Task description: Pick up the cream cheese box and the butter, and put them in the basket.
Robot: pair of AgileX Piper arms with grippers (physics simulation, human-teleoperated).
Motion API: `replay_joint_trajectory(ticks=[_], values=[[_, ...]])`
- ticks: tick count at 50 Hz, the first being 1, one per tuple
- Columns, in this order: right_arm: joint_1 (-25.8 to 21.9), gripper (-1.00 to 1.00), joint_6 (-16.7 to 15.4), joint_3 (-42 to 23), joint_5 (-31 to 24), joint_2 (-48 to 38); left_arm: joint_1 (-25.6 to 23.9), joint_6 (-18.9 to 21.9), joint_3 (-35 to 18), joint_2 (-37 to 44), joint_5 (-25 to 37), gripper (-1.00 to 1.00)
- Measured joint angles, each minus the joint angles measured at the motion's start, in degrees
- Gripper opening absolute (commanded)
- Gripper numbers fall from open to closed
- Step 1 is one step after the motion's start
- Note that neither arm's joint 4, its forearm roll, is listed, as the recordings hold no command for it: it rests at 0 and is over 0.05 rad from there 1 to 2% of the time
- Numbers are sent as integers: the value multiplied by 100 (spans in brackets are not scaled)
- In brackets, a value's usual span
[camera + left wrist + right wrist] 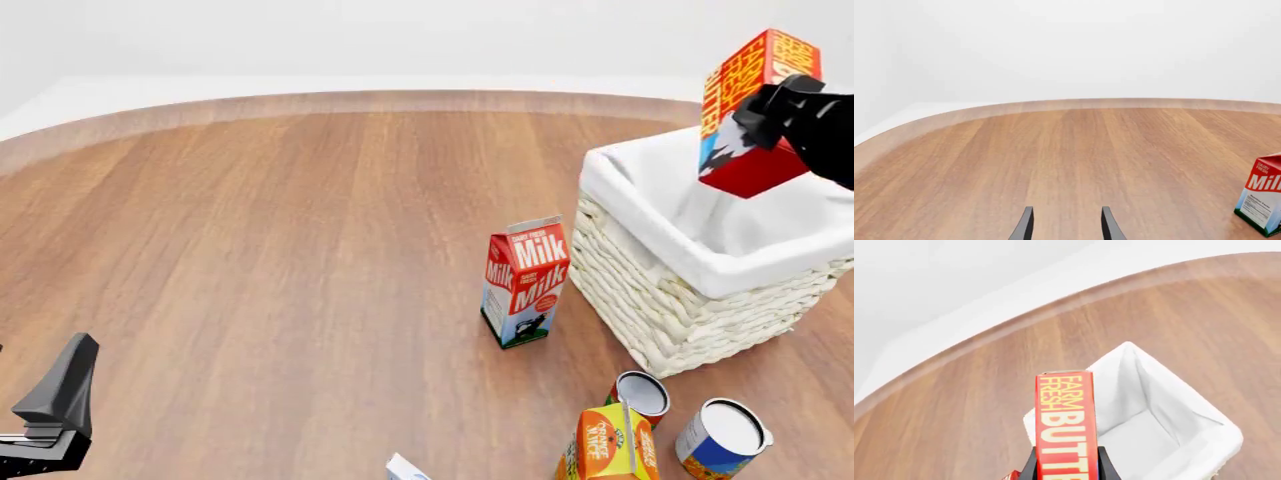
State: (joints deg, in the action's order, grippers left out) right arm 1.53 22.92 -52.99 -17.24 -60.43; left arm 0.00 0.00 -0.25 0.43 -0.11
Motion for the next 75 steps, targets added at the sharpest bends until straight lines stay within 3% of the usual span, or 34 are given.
replay_joint_trajectory(ticks=[25, 75], values=[[173, -100, 98, 479, 696, -403, 0, 0, 0, 0, 0, 100], [196, -100, 115, 903, 1331, -738, 0, 0, 0, 0, 0, 100]])
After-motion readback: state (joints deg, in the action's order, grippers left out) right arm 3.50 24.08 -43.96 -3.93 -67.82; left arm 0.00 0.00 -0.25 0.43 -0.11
